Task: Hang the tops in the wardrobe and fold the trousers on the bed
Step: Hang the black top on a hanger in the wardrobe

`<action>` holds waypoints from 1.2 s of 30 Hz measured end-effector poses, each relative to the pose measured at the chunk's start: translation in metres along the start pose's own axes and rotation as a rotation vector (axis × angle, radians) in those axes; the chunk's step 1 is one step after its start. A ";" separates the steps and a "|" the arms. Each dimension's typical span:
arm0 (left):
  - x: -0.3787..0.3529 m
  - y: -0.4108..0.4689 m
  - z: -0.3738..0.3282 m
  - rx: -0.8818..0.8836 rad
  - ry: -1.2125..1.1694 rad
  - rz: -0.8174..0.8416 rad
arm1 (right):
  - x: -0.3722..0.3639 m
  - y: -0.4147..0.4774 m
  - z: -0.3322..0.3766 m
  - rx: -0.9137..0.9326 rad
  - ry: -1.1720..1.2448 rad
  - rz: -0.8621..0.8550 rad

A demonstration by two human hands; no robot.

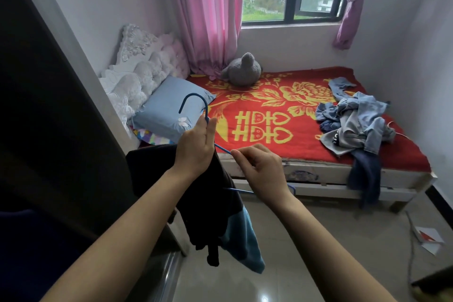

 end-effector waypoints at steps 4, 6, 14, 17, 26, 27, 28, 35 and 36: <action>0.004 0.025 -0.005 -0.025 0.099 -0.184 | 0.000 -0.017 0.006 0.355 -0.345 -0.208; 0.012 0.039 -0.008 -0.003 0.104 -0.273 | -0.008 -0.033 0.006 0.450 -0.278 -0.087; 0.033 0.062 -0.010 0.048 0.125 -0.399 | -0.039 -0.066 -0.047 -0.164 -0.543 0.648; 0.039 0.058 0.007 0.069 0.149 -0.405 | -0.014 -0.056 -0.063 -0.198 -0.608 0.596; 0.036 0.028 0.045 -0.107 0.343 -0.321 | 0.055 0.005 -0.068 -0.080 -0.547 0.411; 0.034 0.025 0.043 -0.130 0.356 -0.308 | 0.056 0.010 -0.064 -0.075 -0.509 0.410; 0.031 0.022 0.041 -0.147 0.357 -0.287 | 0.055 0.014 -0.059 -0.067 -0.481 0.408; 0.016 0.011 0.014 -0.182 0.120 -0.215 | 0.027 0.037 -0.011 0.151 -0.417 0.420; 0.015 0.011 0.010 -0.171 0.103 -0.225 | 0.022 0.039 -0.005 0.189 -0.428 0.429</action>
Point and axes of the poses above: each hand's wrist, its own y-axis towards the middle knuckle, its own x-axis out of the back of the hand, z = x × y, the point moved 2 cm from there along y, towards the middle knuckle, and after that the axes turned 11 degrees about y, right-handed, at the moved point
